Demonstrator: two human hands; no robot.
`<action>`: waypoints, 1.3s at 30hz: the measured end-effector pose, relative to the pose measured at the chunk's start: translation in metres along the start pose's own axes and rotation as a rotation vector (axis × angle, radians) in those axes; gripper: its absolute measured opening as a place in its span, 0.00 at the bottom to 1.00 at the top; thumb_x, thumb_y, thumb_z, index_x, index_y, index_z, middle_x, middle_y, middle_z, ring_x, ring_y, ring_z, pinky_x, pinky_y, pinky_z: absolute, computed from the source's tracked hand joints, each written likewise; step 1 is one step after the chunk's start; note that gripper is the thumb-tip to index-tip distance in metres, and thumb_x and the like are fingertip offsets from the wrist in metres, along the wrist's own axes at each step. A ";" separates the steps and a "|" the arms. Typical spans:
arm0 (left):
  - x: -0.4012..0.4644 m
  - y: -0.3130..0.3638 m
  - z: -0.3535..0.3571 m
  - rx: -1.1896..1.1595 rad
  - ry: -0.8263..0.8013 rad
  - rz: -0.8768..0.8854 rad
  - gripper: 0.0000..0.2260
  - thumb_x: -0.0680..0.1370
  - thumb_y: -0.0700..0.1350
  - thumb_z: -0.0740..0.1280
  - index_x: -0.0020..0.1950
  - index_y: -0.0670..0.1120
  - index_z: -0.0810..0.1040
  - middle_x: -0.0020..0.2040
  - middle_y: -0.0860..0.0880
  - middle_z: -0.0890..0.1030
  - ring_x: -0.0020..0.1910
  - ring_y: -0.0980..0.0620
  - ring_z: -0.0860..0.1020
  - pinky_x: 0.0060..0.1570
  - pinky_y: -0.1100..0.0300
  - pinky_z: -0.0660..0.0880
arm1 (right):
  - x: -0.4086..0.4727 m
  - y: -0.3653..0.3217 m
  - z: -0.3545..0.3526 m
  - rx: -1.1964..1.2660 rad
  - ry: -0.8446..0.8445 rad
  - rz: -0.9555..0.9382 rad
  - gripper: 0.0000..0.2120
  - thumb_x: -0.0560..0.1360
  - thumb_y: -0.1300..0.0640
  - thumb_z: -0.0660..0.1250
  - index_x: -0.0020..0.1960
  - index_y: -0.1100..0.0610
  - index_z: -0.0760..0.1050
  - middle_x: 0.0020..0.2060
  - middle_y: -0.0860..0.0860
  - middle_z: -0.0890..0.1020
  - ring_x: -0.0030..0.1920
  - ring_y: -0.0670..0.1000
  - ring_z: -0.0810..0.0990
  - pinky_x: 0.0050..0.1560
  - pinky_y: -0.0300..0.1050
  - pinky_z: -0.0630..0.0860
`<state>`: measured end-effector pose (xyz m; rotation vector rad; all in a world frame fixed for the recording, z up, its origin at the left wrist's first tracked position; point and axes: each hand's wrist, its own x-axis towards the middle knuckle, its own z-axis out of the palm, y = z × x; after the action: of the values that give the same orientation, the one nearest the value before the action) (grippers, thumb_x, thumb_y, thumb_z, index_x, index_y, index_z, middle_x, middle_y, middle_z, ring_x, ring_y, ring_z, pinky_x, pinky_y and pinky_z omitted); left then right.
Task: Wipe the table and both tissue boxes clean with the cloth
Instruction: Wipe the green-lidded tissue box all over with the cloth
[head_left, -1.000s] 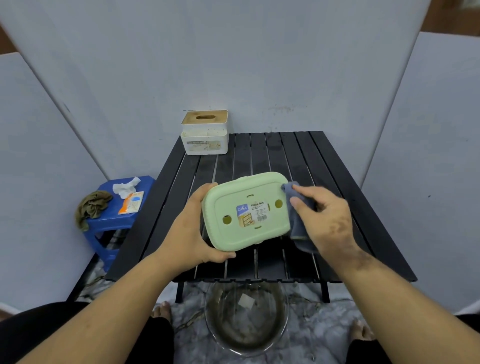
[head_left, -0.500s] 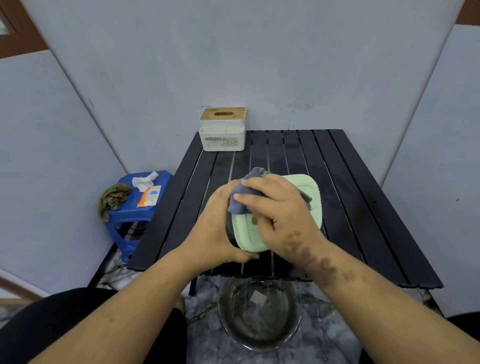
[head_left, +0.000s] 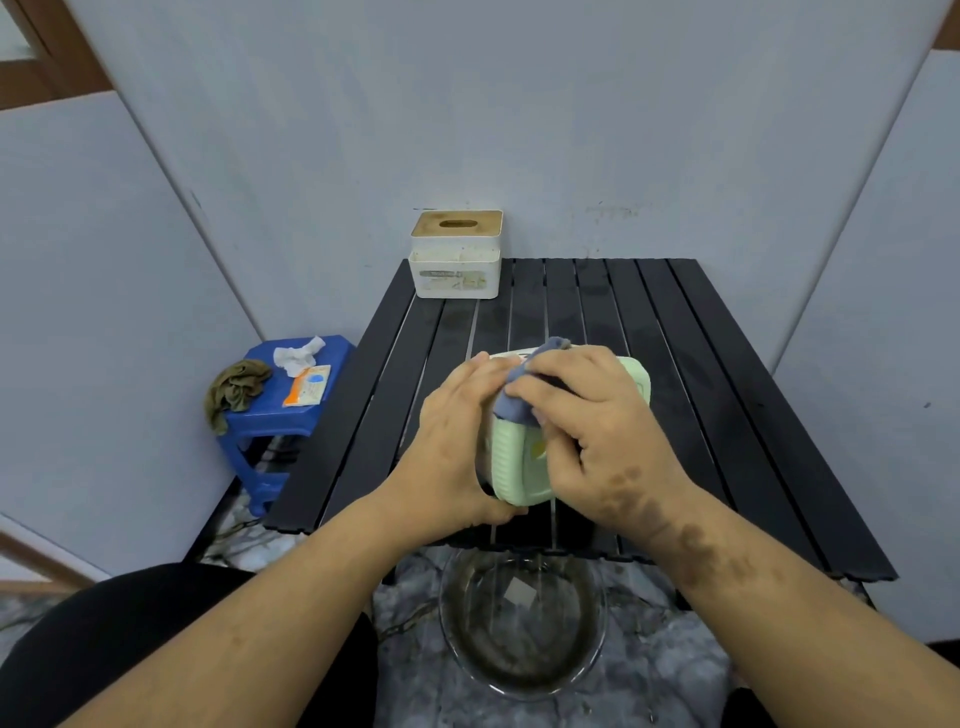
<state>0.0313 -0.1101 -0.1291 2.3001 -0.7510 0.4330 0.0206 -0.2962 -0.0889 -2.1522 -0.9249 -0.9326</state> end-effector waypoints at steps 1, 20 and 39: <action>0.000 0.000 0.000 0.002 -0.003 0.000 0.56 0.58 0.45 0.85 0.78 0.53 0.56 0.79 0.55 0.62 0.82 0.49 0.55 0.78 0.43 0.57 | -0.001 0.005 -0.002 0.012 0.006 0.033 0.14 0.71 0.69 0.64 0.53 0.62 0.81 0.51 0.53 0.81 0.50 0.56 0.76 0.56 0.49 0.71; 0.012 0.004 -0.007 -0.099 0.006 -0.147 0.57 0.56 0.46 0.87 0.77 0.55 0.58 0.73 0.71 0.56 0.78 0.57 0.57 0.75 0.57 0.60 | -0.080 0.046 0.021 0.236 0.239 0.877 0.15 0.72 0.62 0.73 0.59 0.55 0.80 0.49 0.48 0.76 0.51 0.43 0.79 0.52 0.26 0.72; 0.019 -0.004 0.015 0.101 -0.066 0.017 0.54 0.61 0.48 0.85 0.77 0.59 0.55 0.82 0.52 0.45 0.82 0.50 0.44 0.74 0.56 0.57 | -0.045 0.068 -0.005 0.658 0.362 1.016 0.14 0.73 0.66 0.71 0.58 0.58 0.80 0.48 0.49 0.85 0.49 0.45 0.84 0.48 0.35 0.78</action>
<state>0.0500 -0.1249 -0.1329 2.4136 -0.7981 0.4131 0.0493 -0.3551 -0.1382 -1.4757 0.1049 -0.3744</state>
